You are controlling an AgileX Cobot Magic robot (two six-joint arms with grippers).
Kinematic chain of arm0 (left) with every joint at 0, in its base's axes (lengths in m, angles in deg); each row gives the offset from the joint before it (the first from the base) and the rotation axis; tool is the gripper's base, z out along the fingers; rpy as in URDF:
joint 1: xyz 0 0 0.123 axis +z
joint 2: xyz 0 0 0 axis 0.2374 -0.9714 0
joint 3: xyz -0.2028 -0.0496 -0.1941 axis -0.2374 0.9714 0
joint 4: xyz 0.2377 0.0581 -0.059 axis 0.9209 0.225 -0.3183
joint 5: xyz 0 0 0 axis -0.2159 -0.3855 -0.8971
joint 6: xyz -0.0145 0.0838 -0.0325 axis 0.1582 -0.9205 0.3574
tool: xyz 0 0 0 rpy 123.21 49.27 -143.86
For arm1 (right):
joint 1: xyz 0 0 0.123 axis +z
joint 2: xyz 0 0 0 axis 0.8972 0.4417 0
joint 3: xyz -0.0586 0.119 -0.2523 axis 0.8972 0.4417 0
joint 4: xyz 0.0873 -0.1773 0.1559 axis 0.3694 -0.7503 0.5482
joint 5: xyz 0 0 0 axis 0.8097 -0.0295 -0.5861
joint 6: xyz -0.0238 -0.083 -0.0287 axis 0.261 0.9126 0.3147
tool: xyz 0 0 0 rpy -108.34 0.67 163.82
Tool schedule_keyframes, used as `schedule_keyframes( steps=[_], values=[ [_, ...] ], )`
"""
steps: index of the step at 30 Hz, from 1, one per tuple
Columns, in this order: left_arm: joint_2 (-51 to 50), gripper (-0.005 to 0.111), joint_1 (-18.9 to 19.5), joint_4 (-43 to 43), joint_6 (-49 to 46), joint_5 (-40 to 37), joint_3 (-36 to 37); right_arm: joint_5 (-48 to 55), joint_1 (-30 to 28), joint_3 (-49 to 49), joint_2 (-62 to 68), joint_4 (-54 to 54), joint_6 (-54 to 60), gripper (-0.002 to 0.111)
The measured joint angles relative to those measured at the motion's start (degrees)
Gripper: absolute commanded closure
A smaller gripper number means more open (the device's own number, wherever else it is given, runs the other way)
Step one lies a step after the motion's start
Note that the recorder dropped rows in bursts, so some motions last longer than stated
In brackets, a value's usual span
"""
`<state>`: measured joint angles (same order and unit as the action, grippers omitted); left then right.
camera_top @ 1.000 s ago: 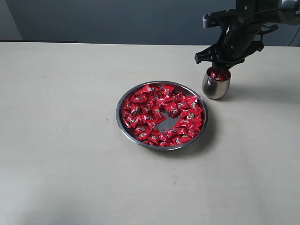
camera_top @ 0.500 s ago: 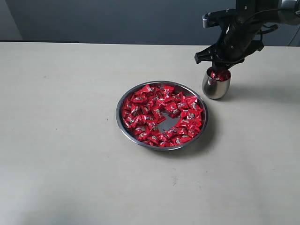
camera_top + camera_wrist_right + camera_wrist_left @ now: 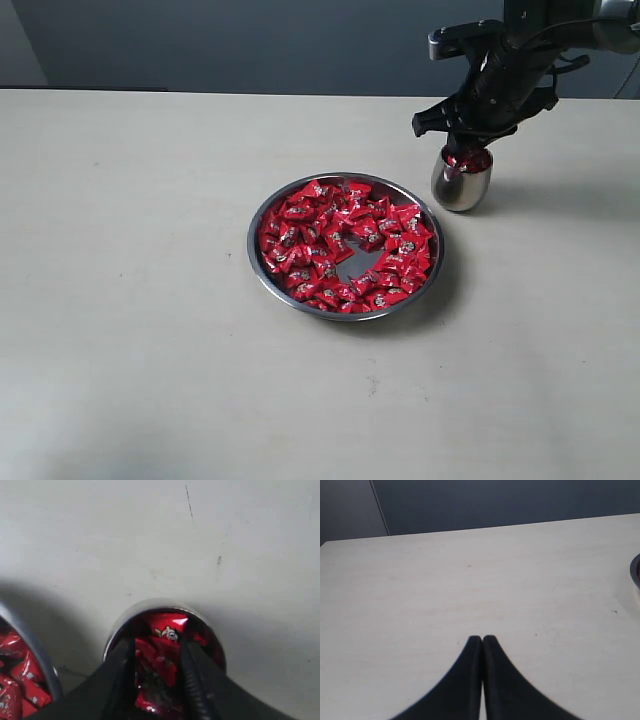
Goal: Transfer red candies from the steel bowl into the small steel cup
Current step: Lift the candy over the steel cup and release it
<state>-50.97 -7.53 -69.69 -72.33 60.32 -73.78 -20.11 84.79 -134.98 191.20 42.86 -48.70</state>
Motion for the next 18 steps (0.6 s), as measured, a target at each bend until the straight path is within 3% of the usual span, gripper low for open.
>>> schedule_keyframes(
  steps=[18],
  values=[
    [0.0,0.106,0.0,0.0,0.0,0.0,0.0,-0.8,0.0,0.0,0.5,-0.1,0.4,0.078]
  ],
)
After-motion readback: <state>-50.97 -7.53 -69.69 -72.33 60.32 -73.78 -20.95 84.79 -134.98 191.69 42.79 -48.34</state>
